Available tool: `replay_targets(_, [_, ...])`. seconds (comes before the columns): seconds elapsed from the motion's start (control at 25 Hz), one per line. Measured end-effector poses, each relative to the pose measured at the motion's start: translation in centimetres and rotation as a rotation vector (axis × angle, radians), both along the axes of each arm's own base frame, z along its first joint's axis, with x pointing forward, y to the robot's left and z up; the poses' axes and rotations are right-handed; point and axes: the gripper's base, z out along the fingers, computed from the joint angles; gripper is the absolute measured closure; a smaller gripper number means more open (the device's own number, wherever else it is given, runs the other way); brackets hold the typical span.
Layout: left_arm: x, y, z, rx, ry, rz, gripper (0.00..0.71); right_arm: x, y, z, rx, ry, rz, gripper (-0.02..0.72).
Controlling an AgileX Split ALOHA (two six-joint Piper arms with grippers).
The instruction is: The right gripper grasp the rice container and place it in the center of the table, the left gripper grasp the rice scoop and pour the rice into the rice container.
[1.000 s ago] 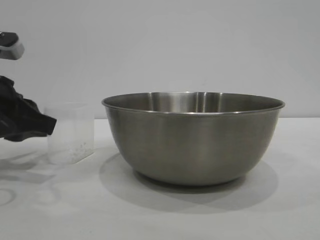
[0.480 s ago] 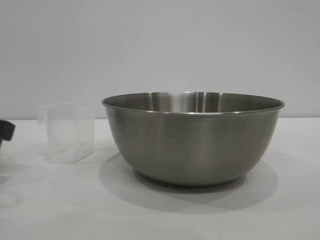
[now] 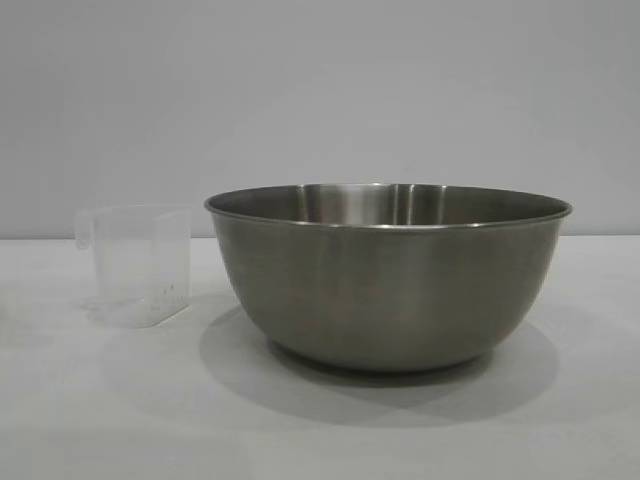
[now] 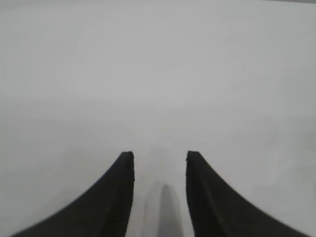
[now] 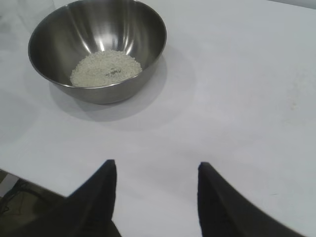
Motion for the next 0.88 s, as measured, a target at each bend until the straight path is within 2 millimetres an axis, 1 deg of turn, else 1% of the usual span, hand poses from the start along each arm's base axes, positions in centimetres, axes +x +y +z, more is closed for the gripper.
replay_targets(0.08, [0.3,0.0,1.7,0.049,-0.067,-0.019,0.485,0.0,0.0,0.0,0.002,0.001,-0.004,0.344])
replay_targets(0.2, [0.2,0.0,5.7,0.089,-0.181,-0.028,0.485,0.0,-0.1,0.0,0.003,0.002,-0.013,0.344])
replay_targets(0.32, [-0.8,-0.4,9.1,0.135,-0.175,-0.055,0.485,0.0,-0.1,0.0,0.007,0.005,-0.02,0.344])
replay_targets(0.36, [-1.3,-0.6,9.9,0.144,-0.152,-0.063,0.485,0.0,-0.1,0.0,0.008,0.005,-0.022,0.344])
replay_targets(0.48, [-3.7,-1.2,13.4,0.135,-0.137,-0.061,0.485,0.1,-0.1,0.0,0.007,0.005,-0.025,0.344])
replay_targets(0.6, [-6.7,-1.5,15.7,0.154,-0.097,-0.055,0.485,0.1,-0.1,0.0,0.005,0.004,-0.026,0.344])
replay_targets(0.76, [-10.4,-1.0,17.7,0.191,-0.053,-0.017,0.485,0.1,-0.1,0.0,0.005,0.004,-0.026,0.344])
replay_targets(0.88, [-13.2,-0.4,18.4,0.193,0.001,0.031,0.485,0.1,-0.1,0.0,0.005,0.004,-0.026,0.344])
